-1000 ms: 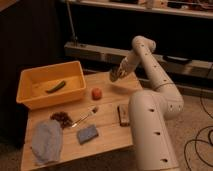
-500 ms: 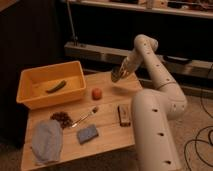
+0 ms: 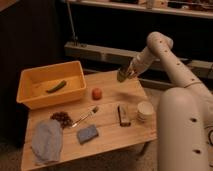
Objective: Stack cups into tray
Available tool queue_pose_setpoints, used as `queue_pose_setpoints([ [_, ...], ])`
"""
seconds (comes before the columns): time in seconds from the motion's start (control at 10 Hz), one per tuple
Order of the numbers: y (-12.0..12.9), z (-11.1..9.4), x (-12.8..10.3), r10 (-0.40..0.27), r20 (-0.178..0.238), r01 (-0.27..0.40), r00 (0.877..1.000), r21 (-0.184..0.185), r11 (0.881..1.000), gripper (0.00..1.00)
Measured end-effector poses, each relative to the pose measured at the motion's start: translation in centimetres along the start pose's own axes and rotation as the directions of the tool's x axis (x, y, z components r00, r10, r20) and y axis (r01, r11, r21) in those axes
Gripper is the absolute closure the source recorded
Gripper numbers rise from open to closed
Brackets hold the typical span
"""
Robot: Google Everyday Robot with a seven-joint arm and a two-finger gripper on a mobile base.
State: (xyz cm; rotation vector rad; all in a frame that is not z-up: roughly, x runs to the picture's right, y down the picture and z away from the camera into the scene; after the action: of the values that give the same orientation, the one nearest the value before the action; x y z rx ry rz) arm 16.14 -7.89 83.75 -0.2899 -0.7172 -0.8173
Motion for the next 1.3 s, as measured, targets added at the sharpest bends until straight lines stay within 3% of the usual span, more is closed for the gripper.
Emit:
queue_pose_setpoints([
  [0.1,1.5,-2.8,-1.4,-0.001,-0.003,0.001,1.000,0.020,1.000,0.88],
  [0.3,4.1,-6.2,-3.1,0.004,-0.007,-0.004,1.000,0.026,1.000,0.88],
  [0.5,6.8,-9.4,-5.7,0.009,-0.009,-0.009,1.000,0.002,1.000,0.88],
  [0.7,8.5,-11.1,-8.1,0.019,-0.009,-0.019,1.000,-0.043,0.999,0.88],
  [1.0,9.6,-11.5,-10.8,0.032,0.015,-0.030,0.999,-0.107,0.994,0.88],
  [1.3,11.2,-9.2,-13.2,0.074,0.049,-0.066,0.996,-0.143,0.987,0.88],
])
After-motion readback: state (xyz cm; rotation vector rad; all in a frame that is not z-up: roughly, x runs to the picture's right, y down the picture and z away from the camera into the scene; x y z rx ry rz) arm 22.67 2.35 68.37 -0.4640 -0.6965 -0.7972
